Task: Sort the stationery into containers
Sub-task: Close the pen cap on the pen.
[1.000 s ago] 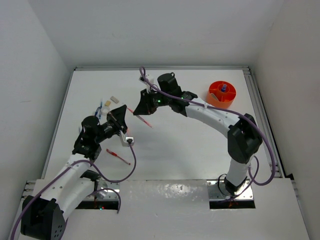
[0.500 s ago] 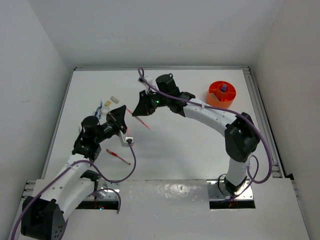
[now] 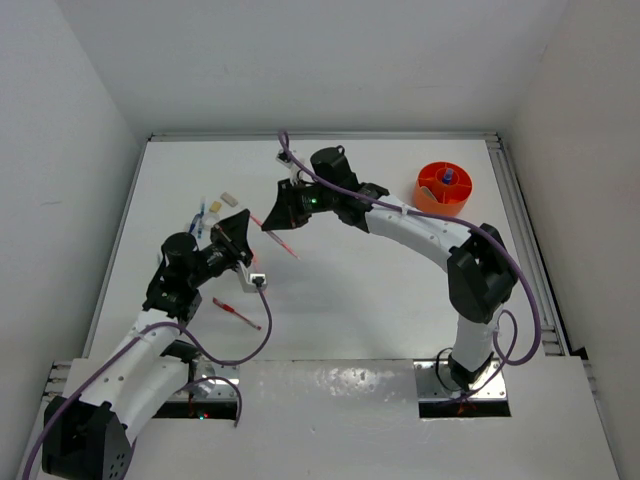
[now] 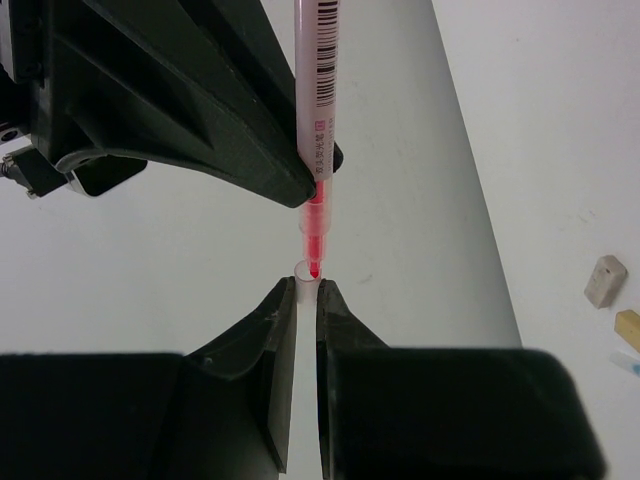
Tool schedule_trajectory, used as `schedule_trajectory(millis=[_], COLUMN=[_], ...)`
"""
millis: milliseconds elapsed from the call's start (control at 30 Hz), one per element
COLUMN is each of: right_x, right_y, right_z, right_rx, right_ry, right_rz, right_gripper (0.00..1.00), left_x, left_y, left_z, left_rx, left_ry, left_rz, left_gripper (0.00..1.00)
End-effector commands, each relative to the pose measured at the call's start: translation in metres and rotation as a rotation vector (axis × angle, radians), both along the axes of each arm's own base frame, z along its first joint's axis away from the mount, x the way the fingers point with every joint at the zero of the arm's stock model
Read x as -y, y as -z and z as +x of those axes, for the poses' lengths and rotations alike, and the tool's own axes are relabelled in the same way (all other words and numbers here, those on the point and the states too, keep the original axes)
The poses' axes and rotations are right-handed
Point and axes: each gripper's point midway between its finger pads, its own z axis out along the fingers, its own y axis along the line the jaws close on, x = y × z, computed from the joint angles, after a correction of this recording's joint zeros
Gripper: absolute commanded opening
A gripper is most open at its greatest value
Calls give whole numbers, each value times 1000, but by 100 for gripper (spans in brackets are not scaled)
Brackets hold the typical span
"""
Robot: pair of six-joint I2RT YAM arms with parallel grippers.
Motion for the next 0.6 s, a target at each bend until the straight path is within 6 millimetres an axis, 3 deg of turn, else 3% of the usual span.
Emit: schedule_trajectory(millis=[0,567], right_x=[-4,9], right_y=[-33,-19], right_z=[26,17], right_rx=[87,68], right_ry=[74,80], right_rz=[91,57], right_gripper=[0,0], left_x=[12,6], left_y=[-16,-14], left_z=[-8,-2], left_rx=[55,53], left_ry=[75,38], left_rz=[-3,16], left_gripper=[0,0])
